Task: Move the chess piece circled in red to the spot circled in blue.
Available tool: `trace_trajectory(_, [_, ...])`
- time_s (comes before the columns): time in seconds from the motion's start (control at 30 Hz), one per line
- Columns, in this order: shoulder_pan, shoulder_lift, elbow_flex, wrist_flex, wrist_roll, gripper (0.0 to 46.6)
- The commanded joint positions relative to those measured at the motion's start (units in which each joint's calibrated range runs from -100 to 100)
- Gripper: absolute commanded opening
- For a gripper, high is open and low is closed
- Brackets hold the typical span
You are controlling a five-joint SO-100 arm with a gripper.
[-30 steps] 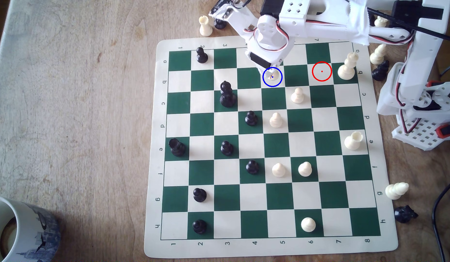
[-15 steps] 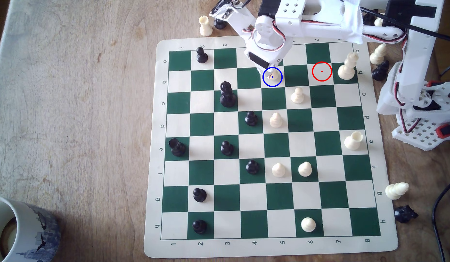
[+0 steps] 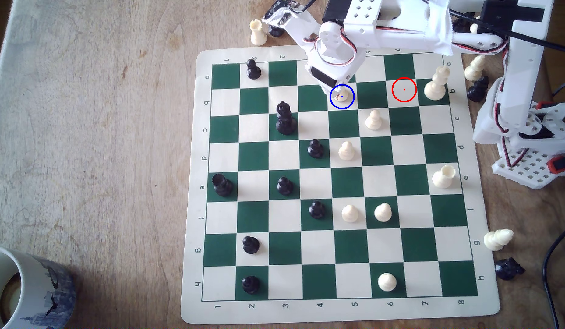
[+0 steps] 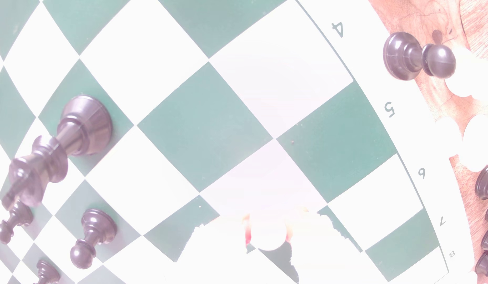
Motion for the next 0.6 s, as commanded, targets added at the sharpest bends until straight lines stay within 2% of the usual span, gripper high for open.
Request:
trace_trajectory(0.0, [0.0,-0.5,-3.6,-0.5,-0.4,0.2])
trace_trajectory(0.4, [0.1,-0.2,-3.6,1.4,0.3,0.5])
trace_trajectory(0.5, [0.2,-0.2,-3.6,1.0,0.0,5.8])
trace_trajectory(0.57, [0.4,-0.2,-3.6,0.5,-0.3,13.0])
